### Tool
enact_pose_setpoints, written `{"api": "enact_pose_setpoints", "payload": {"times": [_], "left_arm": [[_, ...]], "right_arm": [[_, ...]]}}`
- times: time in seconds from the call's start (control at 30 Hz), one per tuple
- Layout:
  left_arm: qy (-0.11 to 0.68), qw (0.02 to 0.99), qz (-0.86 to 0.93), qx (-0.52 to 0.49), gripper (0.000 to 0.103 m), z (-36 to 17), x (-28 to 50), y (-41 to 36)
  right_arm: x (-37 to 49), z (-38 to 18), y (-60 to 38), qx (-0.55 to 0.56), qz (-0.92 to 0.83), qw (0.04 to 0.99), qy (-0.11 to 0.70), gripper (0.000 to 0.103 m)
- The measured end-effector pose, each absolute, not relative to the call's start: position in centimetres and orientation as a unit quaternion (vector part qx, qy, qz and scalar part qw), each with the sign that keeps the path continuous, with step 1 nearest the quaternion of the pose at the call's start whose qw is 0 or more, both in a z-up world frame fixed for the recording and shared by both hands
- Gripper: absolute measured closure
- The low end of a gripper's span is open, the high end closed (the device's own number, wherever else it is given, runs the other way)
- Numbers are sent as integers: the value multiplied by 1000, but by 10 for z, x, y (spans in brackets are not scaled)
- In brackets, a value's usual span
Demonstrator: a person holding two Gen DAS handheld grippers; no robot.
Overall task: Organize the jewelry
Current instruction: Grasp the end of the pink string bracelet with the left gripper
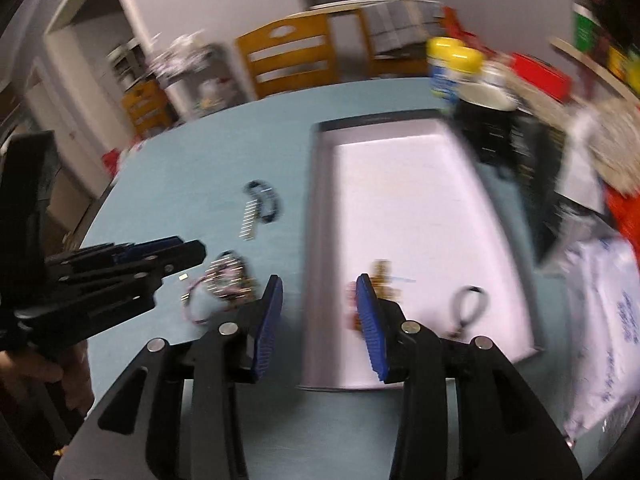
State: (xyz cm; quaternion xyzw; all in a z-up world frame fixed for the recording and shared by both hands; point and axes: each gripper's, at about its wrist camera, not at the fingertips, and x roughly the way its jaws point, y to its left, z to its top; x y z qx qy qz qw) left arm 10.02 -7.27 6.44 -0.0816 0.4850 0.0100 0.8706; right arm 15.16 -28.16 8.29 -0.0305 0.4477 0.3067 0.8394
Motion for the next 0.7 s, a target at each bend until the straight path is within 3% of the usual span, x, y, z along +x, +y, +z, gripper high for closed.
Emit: {"api": "enact_pose_setpoints", "payload": {"times": [0.13,0.27,0.63,0.7], "left_arm": [[497,862,32,-93,70,46,85,-45],[504,858,22,-100,70,29,75,-34],[496,864,-40,-74,70,16,74,-47],[497,865,-37,-66,83,13,76,-47]], "right_arm": [[143,76,-248,-61,343,820,454,60],[132,68,-223,-90,363,806,458,50],[129,51,-206,-114,370,793,469,50],[129,51,-208,-116,366,796,469,50]]}}
